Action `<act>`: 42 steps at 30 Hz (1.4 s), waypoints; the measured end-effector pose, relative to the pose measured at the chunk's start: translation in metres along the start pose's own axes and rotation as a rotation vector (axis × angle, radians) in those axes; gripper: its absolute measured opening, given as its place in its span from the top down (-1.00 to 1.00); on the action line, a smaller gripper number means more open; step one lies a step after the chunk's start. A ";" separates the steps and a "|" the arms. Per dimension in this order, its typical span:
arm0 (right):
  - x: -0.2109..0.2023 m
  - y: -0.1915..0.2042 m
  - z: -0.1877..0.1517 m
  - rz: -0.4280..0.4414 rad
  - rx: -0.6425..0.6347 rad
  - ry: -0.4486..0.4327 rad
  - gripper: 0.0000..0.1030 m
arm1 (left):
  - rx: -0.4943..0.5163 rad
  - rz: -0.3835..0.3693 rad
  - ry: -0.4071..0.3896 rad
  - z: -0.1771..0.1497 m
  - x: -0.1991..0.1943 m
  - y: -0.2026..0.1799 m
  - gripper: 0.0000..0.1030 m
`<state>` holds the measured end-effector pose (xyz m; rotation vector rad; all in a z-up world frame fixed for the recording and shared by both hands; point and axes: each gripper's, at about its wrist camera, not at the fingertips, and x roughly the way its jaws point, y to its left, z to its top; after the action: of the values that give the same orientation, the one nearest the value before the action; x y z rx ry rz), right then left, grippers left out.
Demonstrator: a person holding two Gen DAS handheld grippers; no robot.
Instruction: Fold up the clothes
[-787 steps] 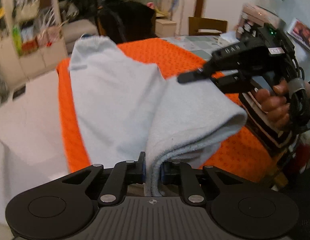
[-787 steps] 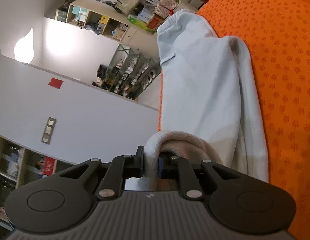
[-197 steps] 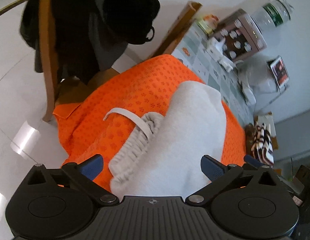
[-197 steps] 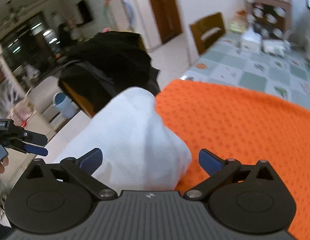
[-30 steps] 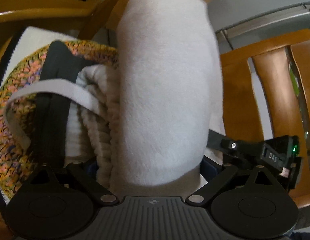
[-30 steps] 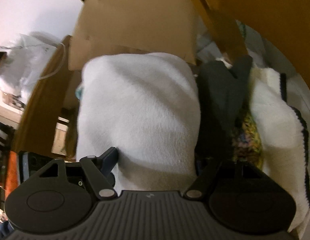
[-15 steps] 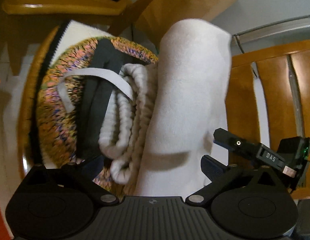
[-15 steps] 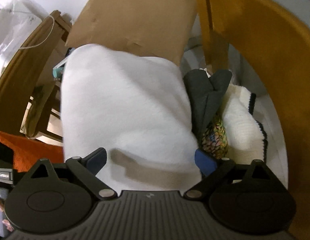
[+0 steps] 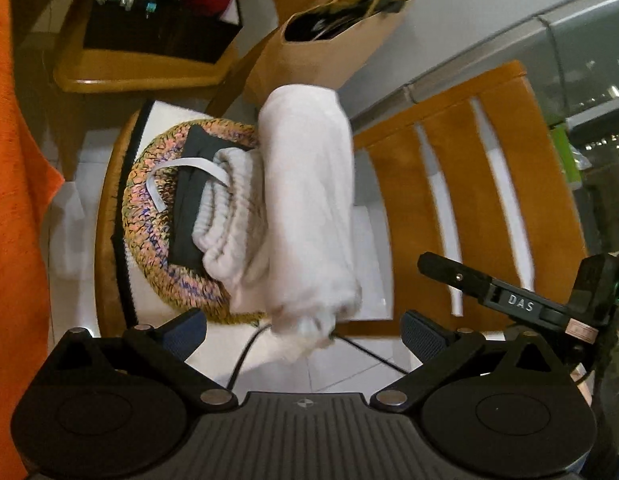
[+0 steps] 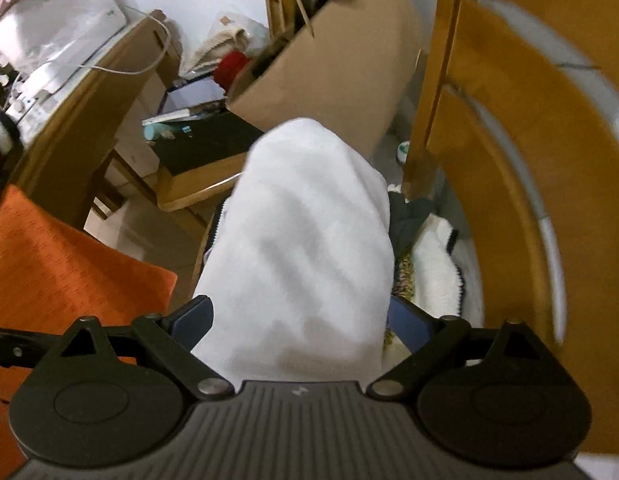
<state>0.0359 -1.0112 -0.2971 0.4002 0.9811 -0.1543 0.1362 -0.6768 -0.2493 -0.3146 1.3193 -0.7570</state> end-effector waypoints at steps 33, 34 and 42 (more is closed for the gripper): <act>-0.267 0.174 -0.119 -0.129 -0.044 -0.181 -0.91 | 0.288 0.111 -0.226 -0.129 -0.231 -0.052 -1.00; -0.273 0.181 -0.124 -0.133 -0.051 -0.184 -0.91 | 0.295 0.118 -0.232 -0.134 -0.237 -0.052 -1.00; -0.309 0.247 -0.161 -0.180 -0.118 -0.192 -0.99 | 0.360 0.231 -0.308 -0.179 -0.288 -0.038 -1.00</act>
<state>-0.1850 -0.7373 -0.0549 0.1844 0.8313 -0.2912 -0.0625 -0.4793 -0.0545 0.0128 0.8902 -0.7024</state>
